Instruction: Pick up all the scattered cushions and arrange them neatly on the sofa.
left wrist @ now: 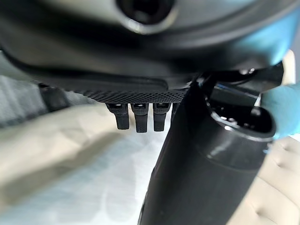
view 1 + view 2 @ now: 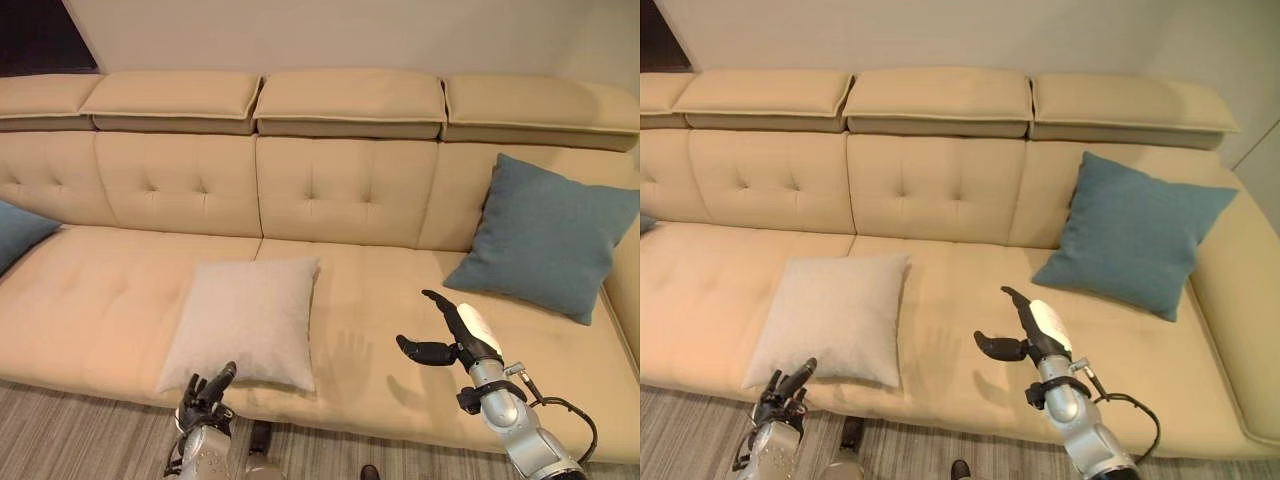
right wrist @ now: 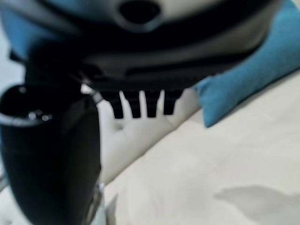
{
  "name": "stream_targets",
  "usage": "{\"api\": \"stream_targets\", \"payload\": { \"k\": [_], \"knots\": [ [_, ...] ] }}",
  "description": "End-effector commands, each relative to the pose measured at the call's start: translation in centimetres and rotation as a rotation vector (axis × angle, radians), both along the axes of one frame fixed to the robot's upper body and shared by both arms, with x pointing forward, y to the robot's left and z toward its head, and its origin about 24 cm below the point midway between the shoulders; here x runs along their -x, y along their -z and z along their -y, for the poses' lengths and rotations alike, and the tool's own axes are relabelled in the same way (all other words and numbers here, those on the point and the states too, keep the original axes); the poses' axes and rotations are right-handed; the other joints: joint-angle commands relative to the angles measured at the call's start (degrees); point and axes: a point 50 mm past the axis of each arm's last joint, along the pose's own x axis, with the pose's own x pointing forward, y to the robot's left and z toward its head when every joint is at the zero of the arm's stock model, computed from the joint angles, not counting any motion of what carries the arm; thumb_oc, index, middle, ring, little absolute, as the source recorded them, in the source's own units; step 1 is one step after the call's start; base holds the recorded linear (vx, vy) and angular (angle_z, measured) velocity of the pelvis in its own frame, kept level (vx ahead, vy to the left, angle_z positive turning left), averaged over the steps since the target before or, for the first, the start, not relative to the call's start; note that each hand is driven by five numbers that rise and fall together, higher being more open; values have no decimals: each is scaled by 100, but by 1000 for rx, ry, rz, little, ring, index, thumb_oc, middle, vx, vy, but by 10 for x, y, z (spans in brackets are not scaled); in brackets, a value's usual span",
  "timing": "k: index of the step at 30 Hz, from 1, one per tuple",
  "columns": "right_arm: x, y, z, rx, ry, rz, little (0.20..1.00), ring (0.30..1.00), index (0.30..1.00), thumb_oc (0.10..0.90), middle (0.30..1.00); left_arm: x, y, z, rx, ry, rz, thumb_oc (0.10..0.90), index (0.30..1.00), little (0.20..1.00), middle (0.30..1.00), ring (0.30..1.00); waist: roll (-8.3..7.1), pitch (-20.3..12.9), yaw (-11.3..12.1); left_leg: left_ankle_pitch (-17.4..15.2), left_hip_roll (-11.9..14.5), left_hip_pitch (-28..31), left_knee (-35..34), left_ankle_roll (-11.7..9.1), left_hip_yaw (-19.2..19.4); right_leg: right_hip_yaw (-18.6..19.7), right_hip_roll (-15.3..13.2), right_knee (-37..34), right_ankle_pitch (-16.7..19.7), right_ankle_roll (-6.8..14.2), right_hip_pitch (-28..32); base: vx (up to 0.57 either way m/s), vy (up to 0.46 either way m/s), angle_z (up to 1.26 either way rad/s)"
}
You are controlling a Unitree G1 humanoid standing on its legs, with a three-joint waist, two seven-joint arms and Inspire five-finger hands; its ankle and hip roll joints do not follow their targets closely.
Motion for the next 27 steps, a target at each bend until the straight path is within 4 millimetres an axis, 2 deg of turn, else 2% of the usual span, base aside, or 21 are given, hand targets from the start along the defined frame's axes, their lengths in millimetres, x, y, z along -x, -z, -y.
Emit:
{"api": "stream_targets", "payload": {
  "k": [1, 3, 4, 5, 6, 7, 8, 9, 10, 11, 12, 14, 15, 16, 17, 18, 19, 20, 21, 24, 27],
  "knots": [
    [-25, -41, -6, 8, -56, 203, 900, 900, 900, 800, 900, -39, -84, -48, -397, 8, 312, 800, 900, 900, 900, 900, -24, -372, 130, 319, -5, -45, -31, -69, 166, 288, -444, 831, -598, 475, -116, 133, 241, -44],
    [-25, -39, -9, -16, -60, 189, 900, 900, 900, 800, 900, -41, -99, -55, -485, -14, 326, 800, 900, 900, 900, 900, -115, -431, 176, 113, -181, -6, 157, 53, 316, 383, -699, 824, -430, 615, -193, 219, 478, -36],
    [-27, -33, -18, -55, -77, 162, 900, 900, 900, 800, 900, -34, -108, -79, -640, -70, 252, 800, 900, 900, 900, 900, -204, -495, 317, -207, -401, 75, 336, 298, 653, 294, -1100, 882, -50, 800, -428, 227, 579, -54],
    [-28, -31, -19, -50, -81, 157, 900, 900, 900, 800, 900, -31, -109, -88, -677, -80, 220, 800, 900, 900, 900, 900, -213, -499, 378, -283, -472, 105, 361, 373, 765, 171, -1218, 973, 68, 808, -532, 162, 443, -90],
    [-28, -31, -19, -50, -82, 158, 900, 900, 900, 800, 900, -31, -109, -88, -679, -80, 220, 800, 900, 900, 900, 900, -224, -502, 381, -289, -481, 99, 368, 379, 775, 181, -1228, 977, 67, 814, -542, 86, 281, -129],
    [-30, -26, -21, -50, -80, 134, 900, 900, 900, 800, 900, -26, -103, -103, -729, -65, 123, 800, 900, 900, 900, 900, -164, -501, 445, -334, -538, 188, 343, 455, 952, -269, -1388, 1301, 336, 778, -722, 87, 261, -104],
    [-31, -22, -22, -70, -71, 117, 900, 900, 900, 800, 900, -25, -99, -107, -745, -34, 82, 800, 900, 900, 900, 900, -150, -503, 446, -347, -573, 253, 289, 490, 1010, -445, -1383, 1403, 397, 761, -791, 87, 257, -71],
    [-31, -22, -22, -71, -72, 118, 900, 900, 900, 800, 900, -25, -100, -108, -746, -34, 82, 800, 900, 900, 900, 900, -155, -499, 440, -343, -575, 258, 279, 491, 1006, -449, -1385, 1407, 394, 762, -791, 59, 144, -39],
    [-33, -20, -22, -83, -60, 110, 900, 900, 900, 800, 900, -24, -96, -108, -746, -13, 56, 800, 900, 900, 900, 900, -146, -480, 420, -340, -615, 308, 237, 528, 1041, -529, -1276, 1421, 421, 737, -881, 62, 144, -23],
    [-41, -15, -22, -92, -36, 81, 900, 900, 900, 800, 900, -23, -84, -103, -772, 85, -6, 800, 900, 900, 900, 900, -147, -454, 479, -361, -685, 365, 176, 543, 1154, -818, -1096, 1129, 248, 708, -988, 80, 145, -23],
    [-47, -18, -21, -95, -22, 95, 900, 900, 900, 800, 900, -18, -71, -105, -751, 128, -77, 800, 900, 900, 900, 900, -174, -445, 475, -383, -729, 329, 207, 545, 1113, -827, -1136, 933, 370, 773, -907, 57, 85, -15],
    [-48, -19, -21, -96, -22, 97, 900, 900, 900, 800, 900, -19, -71, -106, -752, 128, -75, 800, 900, 900, 900, 900, -179, -434, 464, -389, -736, 323, 220, 550, 1102, -843, -1140, 896, 389, 779, -882, 50, 19, -4],
    [-55, -24, -18, -100, 3, 125, 900, 900, 900, 800, 900, -24, -51, -95, -742, 278, -165, 800, 900, 900, 900, 900, -182, -461, 408, -419, -801, 345, 192, 566, 1046, -592, -982, 593, 265, 738, -793, 157, 29, 28],
    [-68, -28, -20, -128, 20, 137, 900, 900, 900, 800, 900, -20, -36, -93, -664, 298, -204, 800, 900, 900, 900, 900, -162, -552, 464, -419, -802, 378, 104, 537, 1088, -605, -983, 353, 372, 770, -699, 197, 33, 47],
    [-72, -27, -27, -166, 9, 123, 900, 900, 900, 800, 900, -15, -21, -90, -597, 331, -258, 800, 900, 900, 900, 900, -140, -599, 472, -406, -797, 403, 32, 522, 1089, -637, -986, 278, 393, 770, -658, 120, 2, 22],
    [-73, -28, -27, -167, 9, 125, 900, 900, 900, 800, 900, -15, -22, -90, -597, 331, -256, 800, 900, 900, 900, 900, -140, -591, 466, -401, -796, 409, 22, 520, 1081, -647, -985, 269, 395, 769, -648, 82, 18, 13],
    [-78, -28, -29, -166, 6, 116, 900, 900, 900, 800, 900, -6, -9, -90, -583, 374, -338, 800, 900, 900, 900, 900, -119, -638, 470, -385, -779, 424, -29, 499, 1075, -657, -972, 220, 393, 772, -634, 114, 19, 4],
    [-86, -35, -34, -113, -32, 131, 900, 900, 900, 800, 900, 11, 4, -98, -630, 457, -501, 800, 900, 900, 900, 900, -104, -700, 491, -373, -743, 482, -120, 475, 1069, -724, -943, 82, 387, 766, -559, 151, 15, 11],
    [-90, -35, -38, -95, -45, 130, 900, 900, 900, 800, 900, 18, 9, -101, -662, 490, -591, 800, 900, 900, 900, 900, -106, -723, 501, -377, -728, 507, -143, 463, 1052, -745, -921, 7, 375, 763, -503, 153, -11, 6],
    [-95, -30, -45, -93, -47, 107, 900, 900, 900, 800, 900, 14, 9, -97, -694, 535, -605, 800, 900, 900, 900, 900, -108, -730, 561, -382, -705, 568, -177, 435, 1033, -802, -872, -106, 365, 749, -400, 73, -19, 2],
    [-100, -27, -59, -124, -72, 71, 900, 900, 900, 800, 900, 18, 20, -80, -653, 622, -593, 800, 900, 900, 900, 900, -72, -715, 628, -382, -685, 631, -202, 420, 1035, -854, -827, -235, 344, 718, -314, 72, 6, 15]
  ]
}}
